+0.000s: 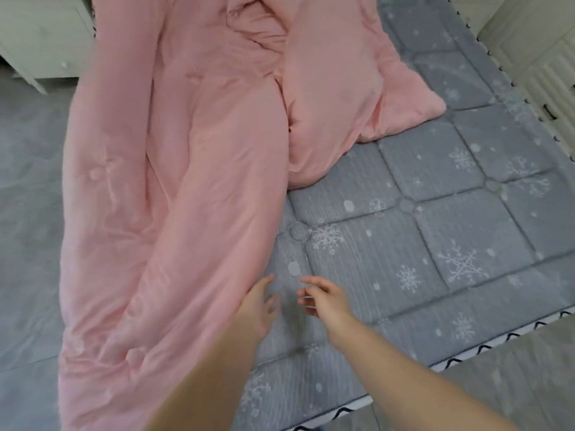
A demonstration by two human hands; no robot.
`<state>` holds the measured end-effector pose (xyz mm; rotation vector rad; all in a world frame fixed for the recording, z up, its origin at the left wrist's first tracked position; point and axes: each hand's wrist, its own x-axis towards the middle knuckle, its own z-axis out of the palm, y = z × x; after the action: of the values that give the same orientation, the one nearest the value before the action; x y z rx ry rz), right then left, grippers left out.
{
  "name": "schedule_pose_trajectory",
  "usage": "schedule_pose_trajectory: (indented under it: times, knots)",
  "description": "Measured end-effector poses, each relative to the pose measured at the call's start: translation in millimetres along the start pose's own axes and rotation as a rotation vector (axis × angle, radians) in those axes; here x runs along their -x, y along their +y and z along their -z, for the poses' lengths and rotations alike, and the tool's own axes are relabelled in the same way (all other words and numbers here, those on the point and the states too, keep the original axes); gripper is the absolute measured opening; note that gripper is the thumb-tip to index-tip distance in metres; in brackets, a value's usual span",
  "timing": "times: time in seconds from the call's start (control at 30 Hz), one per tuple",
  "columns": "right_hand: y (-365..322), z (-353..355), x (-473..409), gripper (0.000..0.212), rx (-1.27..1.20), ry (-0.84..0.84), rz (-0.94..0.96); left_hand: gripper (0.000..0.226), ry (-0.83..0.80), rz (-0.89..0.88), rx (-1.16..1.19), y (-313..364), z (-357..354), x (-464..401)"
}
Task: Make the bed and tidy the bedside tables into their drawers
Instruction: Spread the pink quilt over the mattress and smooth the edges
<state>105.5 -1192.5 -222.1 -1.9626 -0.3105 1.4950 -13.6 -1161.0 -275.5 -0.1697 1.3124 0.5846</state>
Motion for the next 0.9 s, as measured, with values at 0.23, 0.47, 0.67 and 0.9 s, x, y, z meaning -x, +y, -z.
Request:
schedule_pose_trajectory:
  times: [0.23,0.47,0.67,0.9]
  knots:
    - [17.2,1.2,-22.9,0.024,0.029,-0.053,-0.042,0.047,0.157,-0.100,0.610,-9.1,3.8,-45.8]
    - [43.7,26.0,-14.9,0.026,0.073,-0.044,-0.116,0.042,0.275,-0.215,0.827,18.7,13.4,-33.4]
    - [35.9,30.8,-17.2,0.025,0.069,-0.042,-0.105,0.023,0.303,-0.353,0.900,70.6,47.0,-30.1]
    - [24.7,4.4,-8.3,0.024,0.045,-0.077,-0.104,0.023,0.120,-0.472,0.975,81.2,57.7,-4.7]
